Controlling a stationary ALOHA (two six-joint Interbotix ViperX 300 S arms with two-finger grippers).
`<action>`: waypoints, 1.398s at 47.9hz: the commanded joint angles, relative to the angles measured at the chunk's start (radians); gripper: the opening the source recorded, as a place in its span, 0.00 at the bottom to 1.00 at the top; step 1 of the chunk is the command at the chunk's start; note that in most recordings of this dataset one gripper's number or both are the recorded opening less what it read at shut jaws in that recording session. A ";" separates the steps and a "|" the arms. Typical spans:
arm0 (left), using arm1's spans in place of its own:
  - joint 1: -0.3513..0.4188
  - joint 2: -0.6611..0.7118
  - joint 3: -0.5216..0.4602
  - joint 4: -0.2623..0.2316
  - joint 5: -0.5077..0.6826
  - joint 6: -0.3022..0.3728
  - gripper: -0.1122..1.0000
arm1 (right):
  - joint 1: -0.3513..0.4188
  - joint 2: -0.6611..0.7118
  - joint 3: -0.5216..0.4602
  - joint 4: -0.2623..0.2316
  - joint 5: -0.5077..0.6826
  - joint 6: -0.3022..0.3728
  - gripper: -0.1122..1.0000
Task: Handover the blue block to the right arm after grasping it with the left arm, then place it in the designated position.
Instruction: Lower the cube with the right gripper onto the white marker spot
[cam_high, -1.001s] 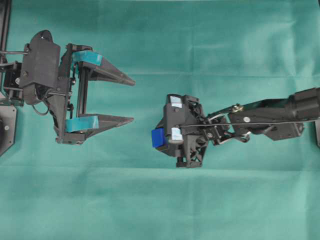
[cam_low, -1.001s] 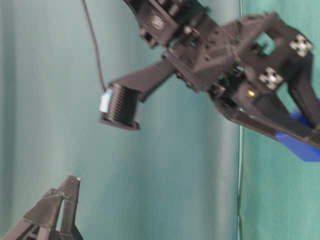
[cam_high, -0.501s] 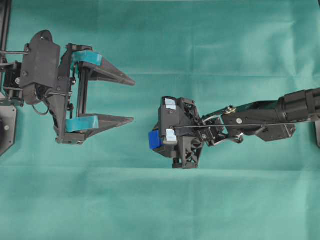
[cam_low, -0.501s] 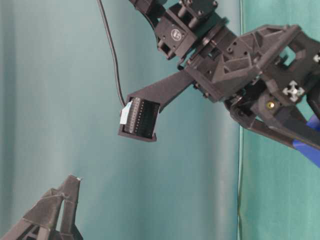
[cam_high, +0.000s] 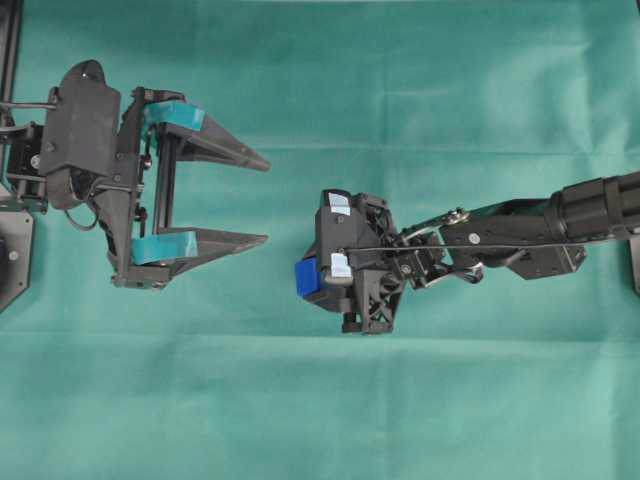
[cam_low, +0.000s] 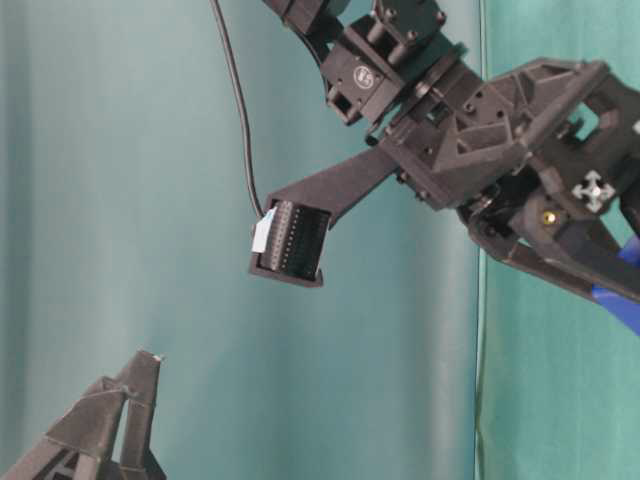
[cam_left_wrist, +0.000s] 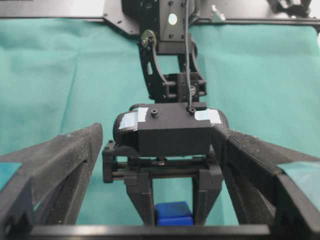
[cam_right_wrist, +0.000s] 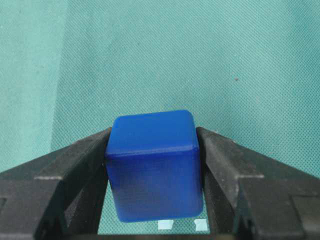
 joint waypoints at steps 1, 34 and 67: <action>0.003 -0.012 -0.023 0.003 -0.005 0.000 0.99 | -0.003 -0.018 -0.015 0.003 -0.008 0.000 0.58; 0.003 -0.012 -0.023 0.003 -0.005 0.000 0.99 | -0.009 -0.018 -0.015 0.017 0.003 0.002 0.89; 0.003 -0.012 -0.023 0.003 -0.005 0.003 0.99 | -0.009 -0.163 -0.002 0.005 0.155 -0.008 0.84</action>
